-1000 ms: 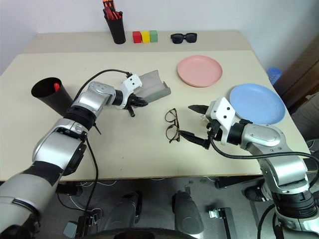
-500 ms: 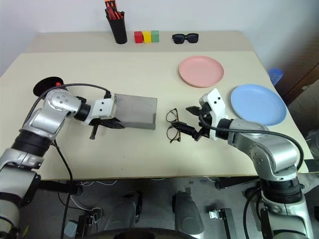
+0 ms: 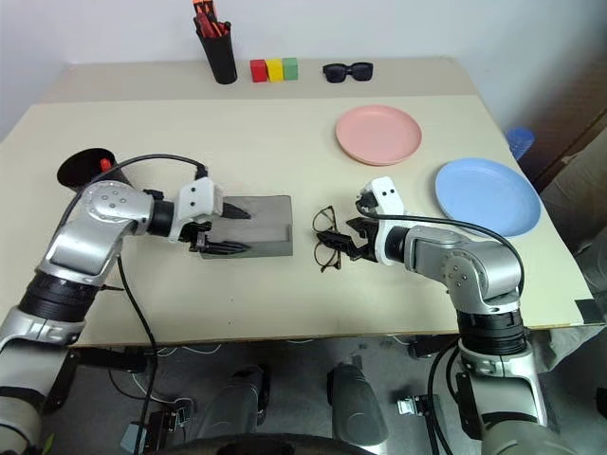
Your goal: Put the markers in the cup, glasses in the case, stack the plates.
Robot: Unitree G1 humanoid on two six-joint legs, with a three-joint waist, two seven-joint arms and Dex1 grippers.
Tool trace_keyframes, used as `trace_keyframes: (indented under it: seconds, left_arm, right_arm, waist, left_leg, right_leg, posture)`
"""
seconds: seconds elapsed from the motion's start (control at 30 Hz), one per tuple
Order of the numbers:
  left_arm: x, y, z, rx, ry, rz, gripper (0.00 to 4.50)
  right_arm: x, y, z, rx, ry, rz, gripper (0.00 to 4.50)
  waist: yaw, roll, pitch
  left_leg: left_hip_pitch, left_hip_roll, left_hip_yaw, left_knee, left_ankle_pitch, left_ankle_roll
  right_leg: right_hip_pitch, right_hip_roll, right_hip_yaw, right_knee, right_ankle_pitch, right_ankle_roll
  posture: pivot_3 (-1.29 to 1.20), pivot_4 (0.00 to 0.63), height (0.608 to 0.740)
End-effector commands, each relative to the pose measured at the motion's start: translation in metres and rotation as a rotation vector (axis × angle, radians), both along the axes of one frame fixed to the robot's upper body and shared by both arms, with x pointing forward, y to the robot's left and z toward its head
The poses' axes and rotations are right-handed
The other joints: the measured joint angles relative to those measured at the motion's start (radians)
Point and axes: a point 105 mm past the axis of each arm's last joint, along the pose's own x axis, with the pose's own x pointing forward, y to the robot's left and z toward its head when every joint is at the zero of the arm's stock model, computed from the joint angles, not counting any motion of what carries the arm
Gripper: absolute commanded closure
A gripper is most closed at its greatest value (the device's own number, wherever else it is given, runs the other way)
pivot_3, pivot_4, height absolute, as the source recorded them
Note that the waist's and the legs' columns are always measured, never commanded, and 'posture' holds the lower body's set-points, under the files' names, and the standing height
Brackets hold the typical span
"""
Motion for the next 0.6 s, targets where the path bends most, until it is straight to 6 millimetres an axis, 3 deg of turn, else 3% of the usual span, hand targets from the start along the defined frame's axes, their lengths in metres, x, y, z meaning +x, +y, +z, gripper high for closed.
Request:
trace_keyframes:
  seconds: [0.03, 0.07, 0.17, 0.4, 0.6]
  left_arm:
    - [-0.010, 0.012, 0.018, -0.098, -0.051, 0.058, 1.19]
    - [-0.014, 0.018, 0.020, -0.132, -0.052, 0.085, 1.19]
    - [-0.029, 0.033, 0.021, -0.225, -0.044, 0.154, 1.15]
    - [-0.059, 0.050, 0.003, -0.250, -0.043, 0.264, 1.15]
    - [-0.069, 0.067, -0.009, -0.270, -0.054, 0.424, 1.15]
  right_arm:
    - [0.006, 0.005, 0.011, 0.041, -0.012, -0.002, 0.00]
    - [0.007, 0.007, 0.009, 0.042, 0.001, -0.003, 0.00]
    - [0.012, 0.010, 0.005, 0.051, 0.031, -0.008, 0.80]
    - [0.015, 0.015, 0.003, 0.066, 0.068, 0.015, 4.30]
    - [0.013, 0.018, 0.021, -0.011, -0.047, 0.071, 4.41]
  waist:
    - [0.001, 0.000, 0.000]
    - [-0.001, 0.000, 0.000]
    - [0.000, 0.000, 0.000]
    - [0.006, 0.001, 0.000]
    - [0.005, 0.001, 0.000]
  left_leg:
    - [0.000, 0.000, 0.000, 0.000, 0.000, 0.000]
    - [0.000, 0.000, 0.000, 0.000, 0.000, 0.000]
    - [0.000, 0.000, 0.000, 0.000, 0.000, 0.000]
    - [0.000, 0.000, 0.000, 0.000, 0.000, 0.000]
    - [0.001, 0.000, 0.000, 0.000, 0.000, 0.000]
  right_leg:
    - [0.000, 0.000, 0.000, 0.000, 0.000, 0.000]
    - [0.000, 0.000, 0.000, 0.000, 0.000, 0.000]
    - [0.000, 0.000, 0.000, 0.000, 0.000, 0.000]
    - [0.001, -0.001, 0.000, -0.001, 0.000, 0.000]
    - [0.001, 0.000, 0.000, -0.001, 0.000, -0.001]
  posture:
    - [0.00, 0.150, 0.740]
    - [0.00, 0.150, 0.740]
    - [0.00, 0.150, 0.740]
    - [0.00, 0.150, 0.740]
    - [0.00, 0.150, 0.740]
